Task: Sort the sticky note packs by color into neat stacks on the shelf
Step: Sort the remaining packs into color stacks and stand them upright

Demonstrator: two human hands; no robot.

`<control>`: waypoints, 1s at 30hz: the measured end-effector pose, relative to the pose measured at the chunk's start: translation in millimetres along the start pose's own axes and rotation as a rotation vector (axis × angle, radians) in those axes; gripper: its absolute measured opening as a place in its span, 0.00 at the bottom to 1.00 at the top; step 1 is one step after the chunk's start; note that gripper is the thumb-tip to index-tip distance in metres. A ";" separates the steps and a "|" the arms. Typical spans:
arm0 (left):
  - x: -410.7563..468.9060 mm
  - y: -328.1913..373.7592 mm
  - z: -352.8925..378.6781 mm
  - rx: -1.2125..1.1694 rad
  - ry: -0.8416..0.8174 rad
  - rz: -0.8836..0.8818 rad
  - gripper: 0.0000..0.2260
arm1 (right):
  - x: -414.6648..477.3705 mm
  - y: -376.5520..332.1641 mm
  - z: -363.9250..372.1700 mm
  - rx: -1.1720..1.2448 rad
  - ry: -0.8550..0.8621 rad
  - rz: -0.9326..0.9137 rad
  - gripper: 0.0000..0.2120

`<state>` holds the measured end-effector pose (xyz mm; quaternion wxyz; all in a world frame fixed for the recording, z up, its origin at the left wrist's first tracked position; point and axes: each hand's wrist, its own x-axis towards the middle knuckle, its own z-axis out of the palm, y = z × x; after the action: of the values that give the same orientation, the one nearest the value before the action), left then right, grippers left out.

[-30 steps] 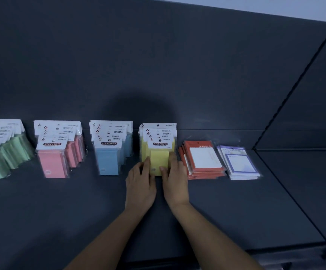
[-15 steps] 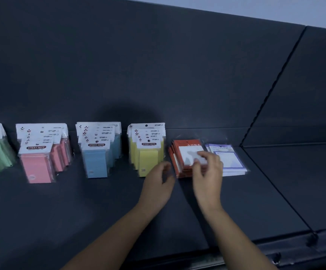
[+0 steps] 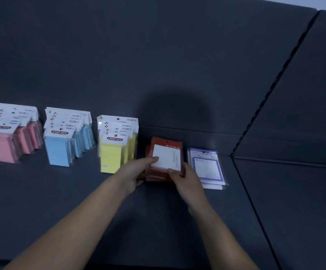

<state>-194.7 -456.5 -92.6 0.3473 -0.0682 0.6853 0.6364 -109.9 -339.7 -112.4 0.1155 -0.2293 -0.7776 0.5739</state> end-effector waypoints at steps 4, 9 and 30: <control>2.3 4.8 5.9 0.043 -0.023 -0.038 0.14 | 1.1 2.1 -14.4 0.105 -0.106 0.052 0.14; -14.1 -11.4 -4.5 0.069 -0.131 0.123 0.21 | -11.2 7.1 -24.6 0.251 -0.141 0.050 0.27; -57.8 -72.8 -16.7 0.159 -0.152 0.718 0.41 | -52.1 14.7 -12.6 0.192 -0.355 -0.206 0.39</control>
<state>-119.0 -505.1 -120.9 0.1565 0.2511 0.6852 0.6656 -55.8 -351.2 -118.0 0.0562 -0.0321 -0.7467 0.6620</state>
